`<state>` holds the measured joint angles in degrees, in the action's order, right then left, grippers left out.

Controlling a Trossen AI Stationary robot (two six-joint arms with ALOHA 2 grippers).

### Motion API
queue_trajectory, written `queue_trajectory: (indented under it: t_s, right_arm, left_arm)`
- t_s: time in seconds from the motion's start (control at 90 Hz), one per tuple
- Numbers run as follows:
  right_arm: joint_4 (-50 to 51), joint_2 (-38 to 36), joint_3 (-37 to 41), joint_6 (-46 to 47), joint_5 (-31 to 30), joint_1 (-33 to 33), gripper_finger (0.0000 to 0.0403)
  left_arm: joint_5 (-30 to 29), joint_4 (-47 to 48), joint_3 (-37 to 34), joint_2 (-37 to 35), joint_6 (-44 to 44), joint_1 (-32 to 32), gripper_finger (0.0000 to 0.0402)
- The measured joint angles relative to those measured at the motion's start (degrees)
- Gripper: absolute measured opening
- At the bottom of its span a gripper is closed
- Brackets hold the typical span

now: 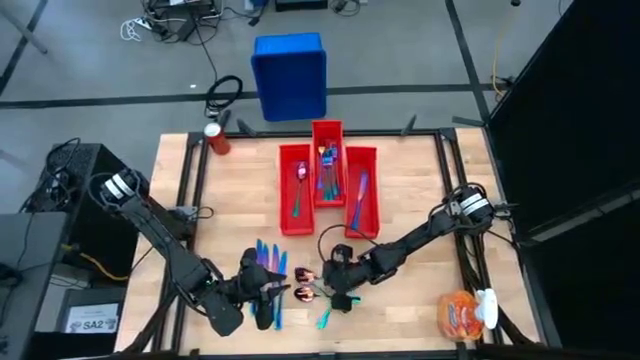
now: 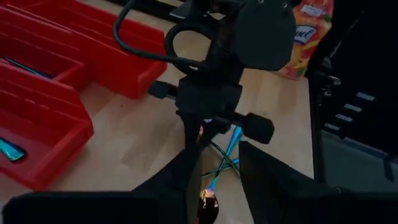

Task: Sort silverware
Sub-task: Put the iridescent spoon into the left orange bin

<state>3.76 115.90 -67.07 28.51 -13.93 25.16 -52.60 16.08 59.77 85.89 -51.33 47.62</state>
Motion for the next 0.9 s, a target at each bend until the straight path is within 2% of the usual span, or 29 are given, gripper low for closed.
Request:
queue_trajectory:
  t_s: [0.267,0.578,0.767,0.9]
  right_arm:
    - [0.80,-0.51,-1.71,1.29,-2.51,1.76,0.0002]
    - [0.92,-8.82,-2.32,0.03,-11.87,3.97,0.0001]
    - [-6.22,-13.59,-1.12,-3.95,-20.29,1.37,0.0000]
    - [-19.97,-14.34,1.41,-3.46,-18.70,-5.55,0.0000]
  left_arm:
    - [0.00,0.00,0.00,0.00,-0.17,0.00,0.0090]
    - [-0.86,-0.08,0.00,0.00,-0.31,0.00,0.0090]
    - [-4.30,-0.37,0.00,0.00,0.47,0.00,0.0090]
    - [-4.87,-0.56,0.00,0.00,0.59,0.00,0.0090]
